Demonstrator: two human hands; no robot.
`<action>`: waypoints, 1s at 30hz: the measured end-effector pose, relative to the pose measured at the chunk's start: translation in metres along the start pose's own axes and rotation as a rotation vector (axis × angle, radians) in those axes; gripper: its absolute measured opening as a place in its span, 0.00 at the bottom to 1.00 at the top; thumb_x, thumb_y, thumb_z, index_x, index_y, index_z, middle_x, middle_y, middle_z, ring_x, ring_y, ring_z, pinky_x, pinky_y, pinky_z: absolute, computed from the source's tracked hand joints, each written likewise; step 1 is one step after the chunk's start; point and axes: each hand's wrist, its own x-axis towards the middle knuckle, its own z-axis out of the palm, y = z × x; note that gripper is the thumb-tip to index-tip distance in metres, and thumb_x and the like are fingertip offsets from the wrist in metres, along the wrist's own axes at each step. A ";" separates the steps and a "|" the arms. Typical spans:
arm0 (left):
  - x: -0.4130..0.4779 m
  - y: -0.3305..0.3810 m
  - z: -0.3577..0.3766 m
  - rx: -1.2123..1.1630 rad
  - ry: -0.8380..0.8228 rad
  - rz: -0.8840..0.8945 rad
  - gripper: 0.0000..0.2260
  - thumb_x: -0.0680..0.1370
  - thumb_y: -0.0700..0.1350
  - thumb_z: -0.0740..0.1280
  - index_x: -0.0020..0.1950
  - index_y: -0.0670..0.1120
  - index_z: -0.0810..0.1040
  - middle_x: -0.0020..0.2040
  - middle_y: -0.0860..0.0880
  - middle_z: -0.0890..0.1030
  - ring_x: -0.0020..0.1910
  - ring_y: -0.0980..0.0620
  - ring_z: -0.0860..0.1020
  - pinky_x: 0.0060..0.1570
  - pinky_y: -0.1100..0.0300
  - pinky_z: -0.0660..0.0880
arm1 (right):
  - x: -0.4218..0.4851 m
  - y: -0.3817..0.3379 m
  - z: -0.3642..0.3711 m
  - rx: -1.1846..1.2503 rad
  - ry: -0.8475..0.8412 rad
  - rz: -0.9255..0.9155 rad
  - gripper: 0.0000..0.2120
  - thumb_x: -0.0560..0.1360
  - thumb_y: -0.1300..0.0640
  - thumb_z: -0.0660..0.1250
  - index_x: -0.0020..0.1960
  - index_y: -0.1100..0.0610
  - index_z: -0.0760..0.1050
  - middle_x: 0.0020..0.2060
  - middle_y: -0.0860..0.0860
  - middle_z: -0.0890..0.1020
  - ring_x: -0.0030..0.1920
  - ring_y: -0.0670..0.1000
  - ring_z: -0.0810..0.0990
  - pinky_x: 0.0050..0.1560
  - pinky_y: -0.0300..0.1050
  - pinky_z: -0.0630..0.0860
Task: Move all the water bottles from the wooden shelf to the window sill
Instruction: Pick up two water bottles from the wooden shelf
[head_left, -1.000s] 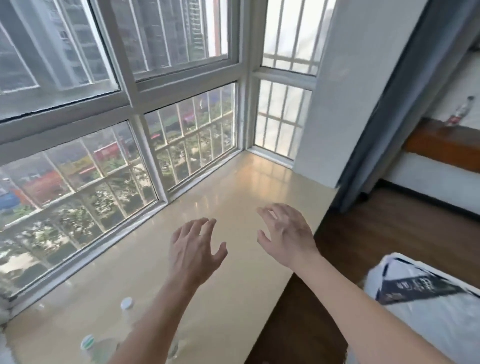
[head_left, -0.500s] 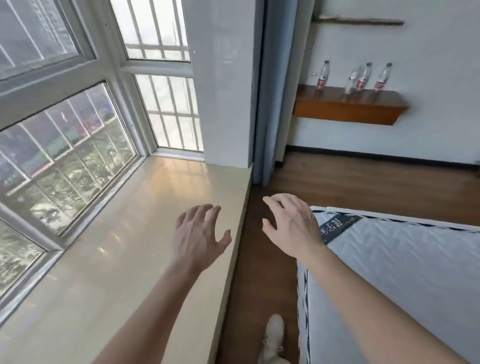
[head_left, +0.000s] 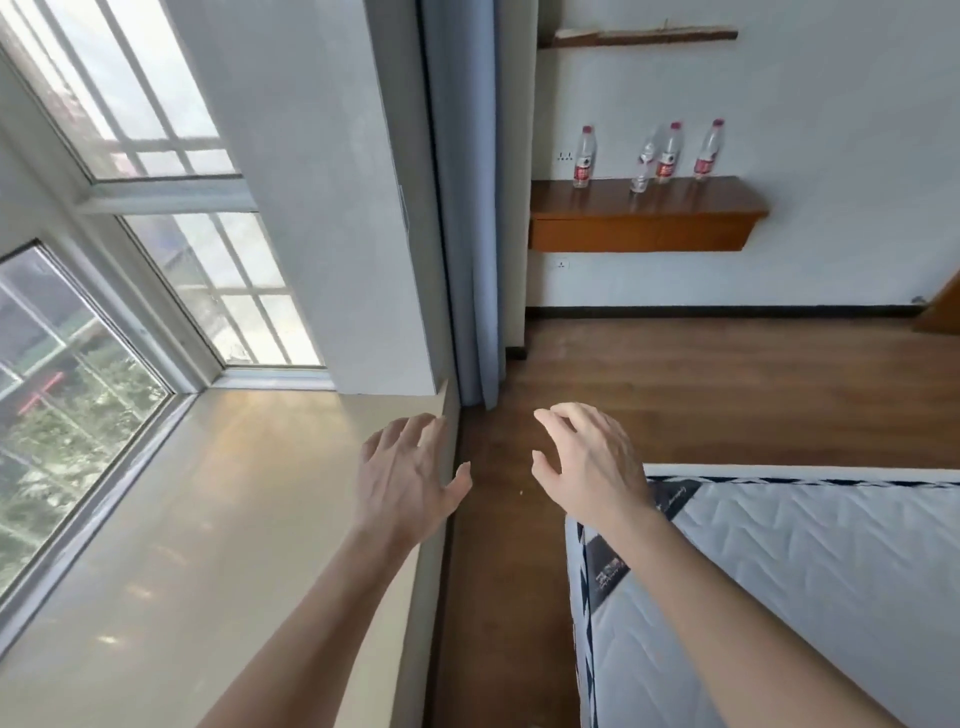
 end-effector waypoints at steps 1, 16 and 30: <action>0.017 0.005 0.004 -0.002 -0.001 0.003 0.27 0.73 0.63 0.58 0.66 0.50 0.73 0.64 0.52 0.78 0.63 0.46 0.75 0.60 0.50 0.70 | 0.013 0.011 0.001 -0.004 -0.003 0.003 0.19 0.72 0.50 0.67 0.61 0.54 0.78 0.53 0.51 0.80 0.56 0.55 0.79 0.58 0.51 0.75; 0.217 0.039 0.082 -0.084 -0.013 0.106 0.23 0.72 0.61 0.62 0.62 0.50 0.76 0.58 0.52 0.80 0.58 0.46 0.77 0.55 0.50 0.74 | 0.158 0.116 0.056 -0.012 -0.056 0.135 0.20 0.72 0.50 0.70 0.62 0.54 0.78 0.54 0.51 0.80 0.57 0.55 0.80 0.56 0.54 0.77; 0.513 0.042 0.149 -0.160 -0.033 0.329 0.23 0.74 0.62 0.59 0.64 0.52 0.74 0.61 0.52 0.78 0.60 0.46 0.76 0.56 0.48 0.75 | 0.399 0.202 0.102 -0.170 -0.008 0.304 0.22 0.75 0.46 0.68 0.67 0.52 0.76 0.59 0.50 0.80 0.61 0.53 0.78 0.63 0.50 0.75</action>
